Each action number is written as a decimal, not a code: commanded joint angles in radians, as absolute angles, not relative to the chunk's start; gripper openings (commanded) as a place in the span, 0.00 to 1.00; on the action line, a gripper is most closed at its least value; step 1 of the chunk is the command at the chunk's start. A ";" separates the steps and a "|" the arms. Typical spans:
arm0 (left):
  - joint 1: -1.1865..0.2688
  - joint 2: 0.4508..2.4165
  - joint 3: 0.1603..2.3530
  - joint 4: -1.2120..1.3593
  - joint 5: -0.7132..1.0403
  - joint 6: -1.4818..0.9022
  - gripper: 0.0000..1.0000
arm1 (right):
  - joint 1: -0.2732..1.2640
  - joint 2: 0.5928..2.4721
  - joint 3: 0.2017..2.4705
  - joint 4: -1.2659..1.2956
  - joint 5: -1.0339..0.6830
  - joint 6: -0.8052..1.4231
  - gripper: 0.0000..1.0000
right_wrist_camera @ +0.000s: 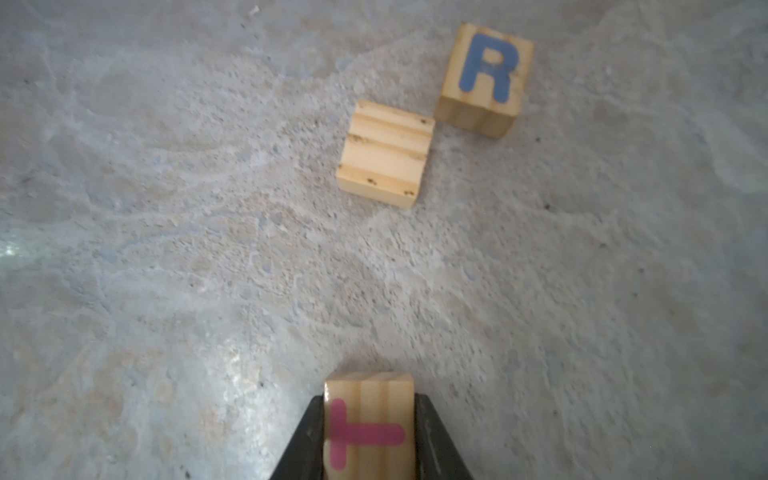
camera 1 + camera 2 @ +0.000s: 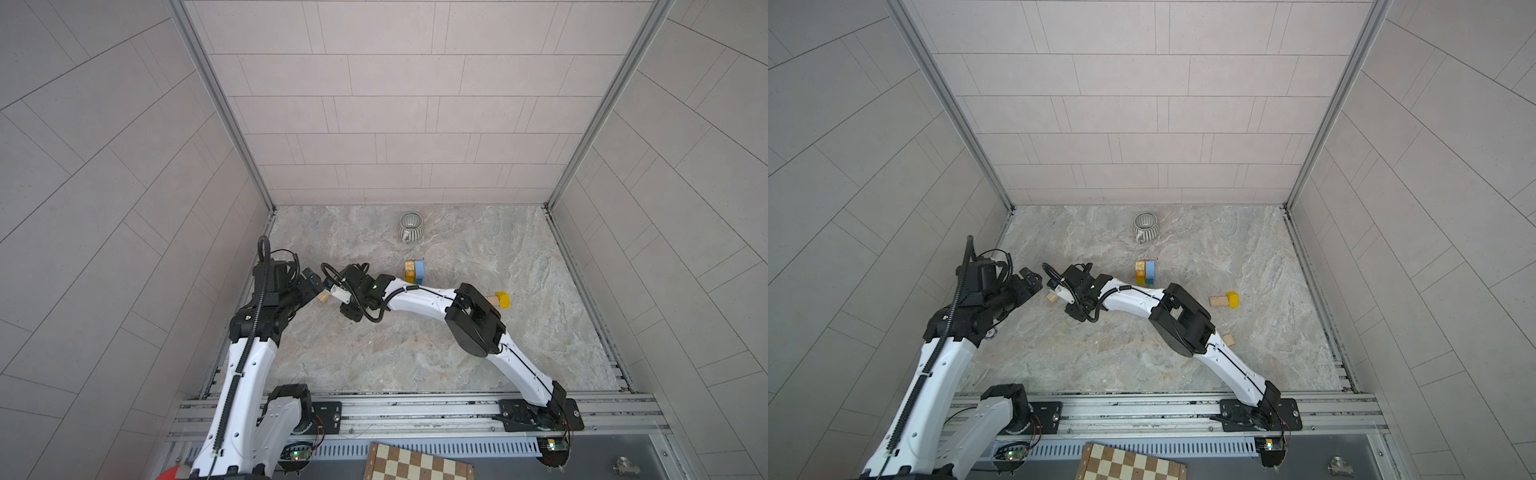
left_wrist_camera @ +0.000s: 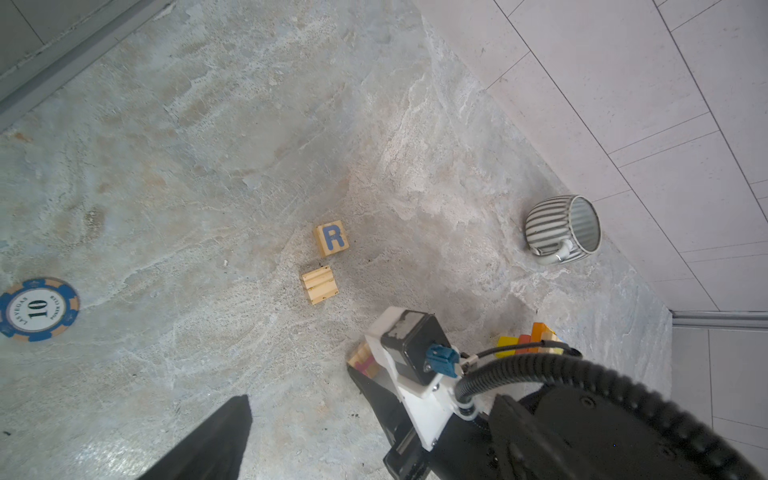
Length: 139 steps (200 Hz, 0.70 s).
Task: Build the wood block tower
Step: 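Lift the T cube with the right gripper and carry it over the stack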
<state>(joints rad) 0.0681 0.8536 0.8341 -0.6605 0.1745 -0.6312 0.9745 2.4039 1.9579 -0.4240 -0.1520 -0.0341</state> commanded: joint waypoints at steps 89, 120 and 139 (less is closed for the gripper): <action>0.029 1.019 1.006 -0.647 0.171 -0.579 1.00 | 0.792 2.021 1.726 -0.466 0.001 0.331 0.25; -0.052 1.100 1.066 -0.643 0.111 -0.577 1.00 | 0.692 1.917 1.628 -0.450 -0.049 0.390 0.25; -0.097 1.158 1.108 -0.640 0.088 -0.576 1.00 | 0.633 1.855 1.551 -0.421 -0.082 0.409 0.25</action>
